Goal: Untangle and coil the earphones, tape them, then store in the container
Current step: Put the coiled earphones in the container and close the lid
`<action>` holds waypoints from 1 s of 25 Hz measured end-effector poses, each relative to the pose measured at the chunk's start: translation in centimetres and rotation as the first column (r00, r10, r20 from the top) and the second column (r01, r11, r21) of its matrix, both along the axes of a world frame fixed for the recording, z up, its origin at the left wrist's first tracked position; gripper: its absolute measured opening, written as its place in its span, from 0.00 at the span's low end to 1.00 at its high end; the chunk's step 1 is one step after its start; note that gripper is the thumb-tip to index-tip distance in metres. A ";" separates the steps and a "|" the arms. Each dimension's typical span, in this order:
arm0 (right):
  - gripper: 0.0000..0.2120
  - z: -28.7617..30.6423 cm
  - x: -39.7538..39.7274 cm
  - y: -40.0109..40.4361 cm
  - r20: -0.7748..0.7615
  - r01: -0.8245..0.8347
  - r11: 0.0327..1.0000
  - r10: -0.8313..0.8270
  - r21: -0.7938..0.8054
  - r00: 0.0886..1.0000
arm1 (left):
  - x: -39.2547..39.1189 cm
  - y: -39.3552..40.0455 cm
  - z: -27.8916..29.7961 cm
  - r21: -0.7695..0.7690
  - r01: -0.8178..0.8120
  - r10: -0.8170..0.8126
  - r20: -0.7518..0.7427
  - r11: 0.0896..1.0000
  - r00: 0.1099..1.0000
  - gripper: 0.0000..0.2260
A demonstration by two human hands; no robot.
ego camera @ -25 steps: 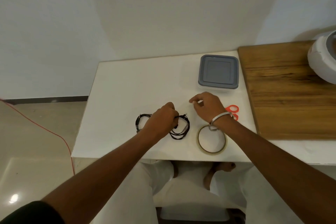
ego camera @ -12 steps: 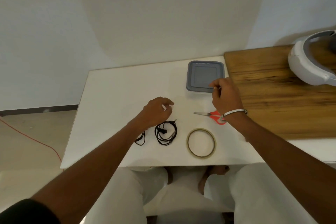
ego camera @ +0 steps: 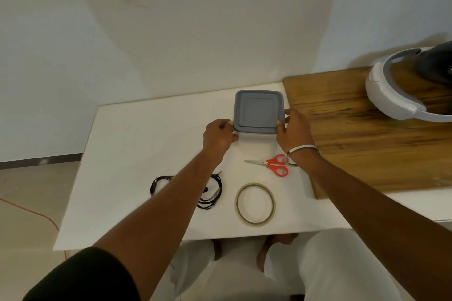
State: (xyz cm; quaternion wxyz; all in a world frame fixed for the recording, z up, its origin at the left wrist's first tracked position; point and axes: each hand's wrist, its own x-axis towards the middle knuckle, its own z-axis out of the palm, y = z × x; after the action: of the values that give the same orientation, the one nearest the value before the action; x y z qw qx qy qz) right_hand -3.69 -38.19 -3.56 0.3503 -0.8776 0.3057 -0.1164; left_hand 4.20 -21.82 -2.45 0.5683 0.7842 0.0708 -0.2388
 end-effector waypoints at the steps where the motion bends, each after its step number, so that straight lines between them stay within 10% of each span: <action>1: 0.17 0.0 0.1 0.3 -0.001 0.007 1.000 -0.007 0.006 1.000 | 0.1 0.3 -0.3 -0.006 -0.004 0.004 -0.003 1.000 1.000 0.11; 25: 0.15 2.2 0.5 12.7 -0.127 -0.263 0.963 0.270 0.063 0.955 | -1.9 13.8 -0.8 0.038 -0.213 0.213 0.005 0.976 0.977 0.07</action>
State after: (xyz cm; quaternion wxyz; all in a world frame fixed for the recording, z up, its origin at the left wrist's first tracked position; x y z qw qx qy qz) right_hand -3.23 -25.53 -1.37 0.3611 -0.9085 0.2101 -0.0017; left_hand 2.29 -8.00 -3.28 0.5756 0.7830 0.1587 -0.1746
